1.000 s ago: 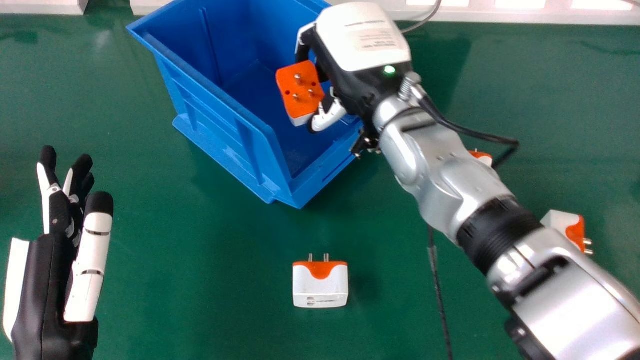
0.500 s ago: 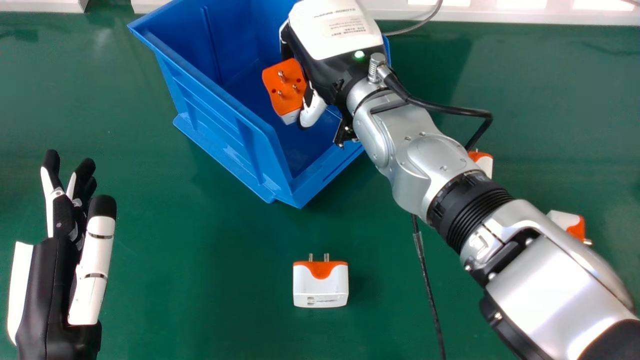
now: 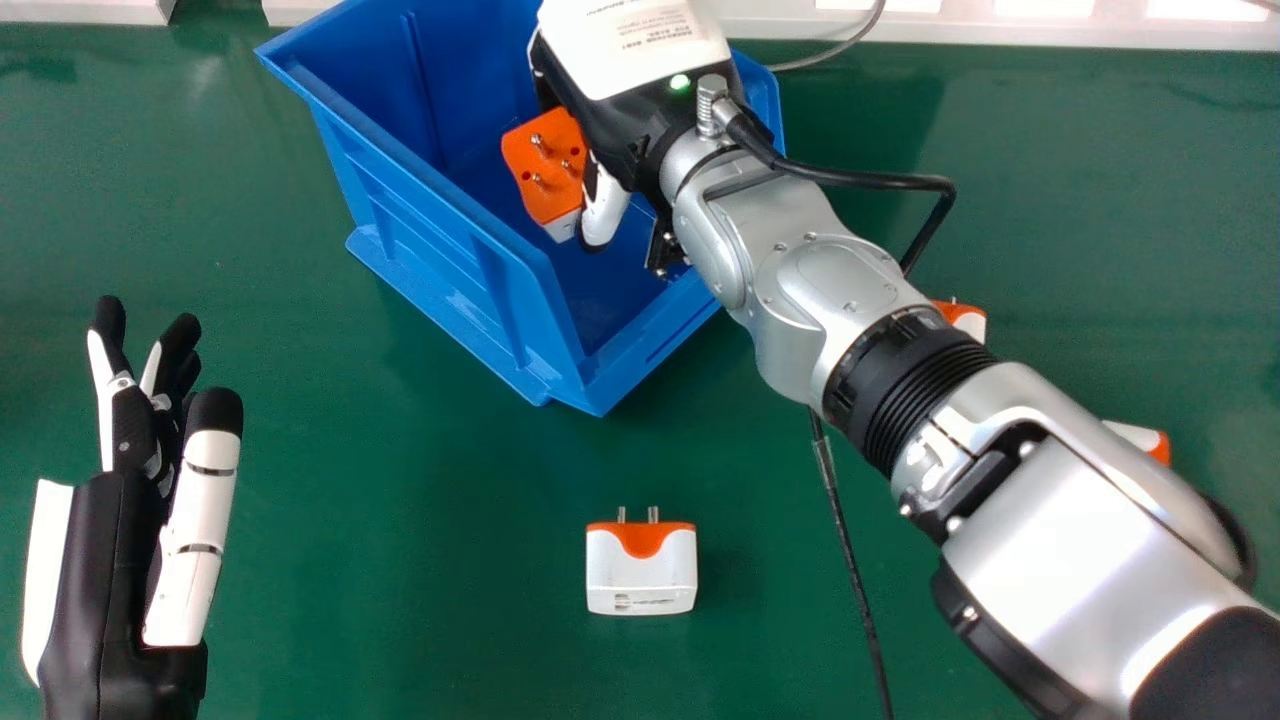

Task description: Pick all objects and put in blue box

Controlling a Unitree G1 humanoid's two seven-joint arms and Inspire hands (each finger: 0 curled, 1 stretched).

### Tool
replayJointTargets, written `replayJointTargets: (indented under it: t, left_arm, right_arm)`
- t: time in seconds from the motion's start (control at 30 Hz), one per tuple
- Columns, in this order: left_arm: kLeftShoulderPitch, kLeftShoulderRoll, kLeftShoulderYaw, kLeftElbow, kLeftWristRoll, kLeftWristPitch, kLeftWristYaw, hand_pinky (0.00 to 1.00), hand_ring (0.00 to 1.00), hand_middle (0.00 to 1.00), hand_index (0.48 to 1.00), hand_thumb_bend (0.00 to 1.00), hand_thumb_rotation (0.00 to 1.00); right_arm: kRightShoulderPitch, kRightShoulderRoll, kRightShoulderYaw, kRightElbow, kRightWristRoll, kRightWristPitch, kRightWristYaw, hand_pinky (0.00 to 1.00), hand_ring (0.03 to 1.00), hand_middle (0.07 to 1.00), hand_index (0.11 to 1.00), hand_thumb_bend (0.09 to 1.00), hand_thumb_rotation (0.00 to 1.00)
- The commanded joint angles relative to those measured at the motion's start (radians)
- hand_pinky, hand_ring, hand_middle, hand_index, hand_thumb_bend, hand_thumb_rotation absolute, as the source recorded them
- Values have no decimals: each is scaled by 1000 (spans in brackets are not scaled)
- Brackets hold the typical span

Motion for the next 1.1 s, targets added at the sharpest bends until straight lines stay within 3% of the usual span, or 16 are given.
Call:
replayJointTargets:
  t: [0.0,0.07,0.13,0.23,0.4,0.5,0.6,0.77,0.8,0.9,0.93,0.97,1.07]
  left_arm:
    - [11,-2,2,-26,12,-16,10,962,973,972,971,466,880]
    - [13,-3,1,-27,13,-15,11,966,976,973,973,453,876]
    - [15,-5,0,-32,7,-6,11,971,978,975,975,453,874]
    - [15,-7,-2,-32,12,-7,16,970,980,975,974,468,864]
    - [9,-6,-3,-28,17,-7,19,961,977,972,971,454,854]
    - [5,-3,-3,-29,21,2,20,970,983,974,977,461,854]
    - [-4,-1,-1,-22,31,-2,24,953,973,966,969,508,870]
    - [-20,2,0,-9,29,-10,20,948,967,964,960,506,876]
    - [-22,3,0,-7,34,-14,21,945,965,963,959,506,876]
    - [-28,5,1,1,28,-21,17,942,966,965,960,494,878]
    - [-29,4,0,-1,24,-16,16,946,969,967,962,499,878]
    - [-29,2,0,-3,32,-14,23,948,970,967,962,504,874]
    - [-32,-1,-2,-8,33,-3,27,949,971,966,963,511,883]
  right_arm:
    - [-49,-2,-9,-19,16,-19,-23,222,294,412,504,521,1]
    - [-47,-3,-8,-23,21,-19,-13,333,419,461,493,521,5]
    - [-41,-5,-2,-29,20,-20,-12,460,547,589,493,514,107]
    - [-35,-6,3,-36,20,-14,5,580,686,750,726,660,323]
    - [-19,-15,-4,-58,33,-31,9,739,880,927,889,697,416]
    - [-11,-24,-3,-78,36,-36,7,774,915,960,931,694,437]
    - [-1,-31,-5,-101,45,-39,11,803,941,977,951,687,440]
    - [17,-45,-3,-136,44,-42,1,817,961,991,959,691,433]
    - [21,-49,-3,-147,42,-41,0,818,963,992,957,689,436]
    - [57,-76,-15,-241,45,-21,20,820,954,977,946,671,425]
    - [76,-89,-19,-287,43,-8,31,822,951,974,944,658,428]
    - [99,-102,-22,-335,36,8,38,824,947,971,942,652,426]
    - [187,-154,-29,-509,9,59,58,810,934,958,930,643,439]
